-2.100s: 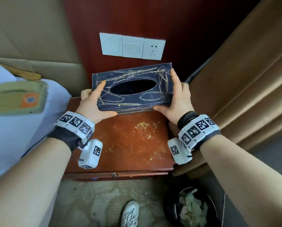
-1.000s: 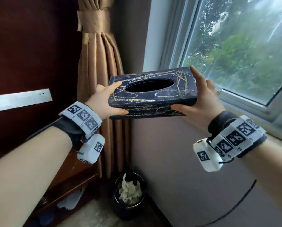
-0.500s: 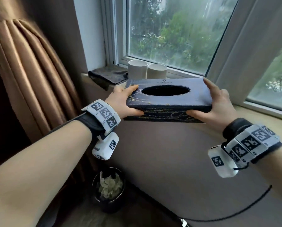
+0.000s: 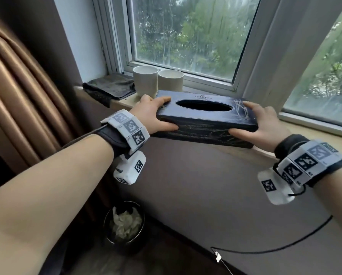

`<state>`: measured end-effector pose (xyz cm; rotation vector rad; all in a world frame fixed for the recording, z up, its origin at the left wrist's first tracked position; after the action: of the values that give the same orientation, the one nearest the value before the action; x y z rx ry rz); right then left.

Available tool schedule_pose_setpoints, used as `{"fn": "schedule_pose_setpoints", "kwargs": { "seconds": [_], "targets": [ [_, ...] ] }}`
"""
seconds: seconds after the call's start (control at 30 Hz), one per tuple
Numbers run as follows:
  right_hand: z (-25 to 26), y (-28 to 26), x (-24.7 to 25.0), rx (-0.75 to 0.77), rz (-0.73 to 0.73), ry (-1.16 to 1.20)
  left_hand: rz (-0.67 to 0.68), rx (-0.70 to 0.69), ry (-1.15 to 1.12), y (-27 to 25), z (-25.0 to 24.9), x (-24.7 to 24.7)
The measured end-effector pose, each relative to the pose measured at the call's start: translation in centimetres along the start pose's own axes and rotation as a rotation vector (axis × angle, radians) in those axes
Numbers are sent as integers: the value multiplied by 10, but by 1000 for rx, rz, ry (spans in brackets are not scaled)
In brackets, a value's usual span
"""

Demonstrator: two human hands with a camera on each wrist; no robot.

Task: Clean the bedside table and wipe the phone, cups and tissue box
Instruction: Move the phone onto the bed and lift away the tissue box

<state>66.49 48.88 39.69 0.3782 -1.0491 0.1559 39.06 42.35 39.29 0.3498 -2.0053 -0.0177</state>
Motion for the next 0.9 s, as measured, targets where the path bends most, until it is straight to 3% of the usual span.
{"fn": "schedule_pose_setpoints", "kwargs": {
  "seconds": [0.13,0.3,0.9],
  "targets": [
    [1,12,12,-8,115,-121,36,-10,-25,3,-6,2],
    [11,19,21,33,88,-177,36,-16,-89,2,-17,-5],
    [5,30,22,-86,74,-195,52,-86,-65,33,-32,-15]
  ]
}}
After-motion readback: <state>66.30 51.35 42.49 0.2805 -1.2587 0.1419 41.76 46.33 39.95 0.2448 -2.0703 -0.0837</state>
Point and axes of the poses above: each hand's wrist, its own y-axis towards the middle knuckle, its own x-axis out of the back of the hand, z = x × y, the point moved 1 cm from there along y, towards the middle knuckle, and after that the axes turned 6 degrees about -z, right-handed, at the moved point
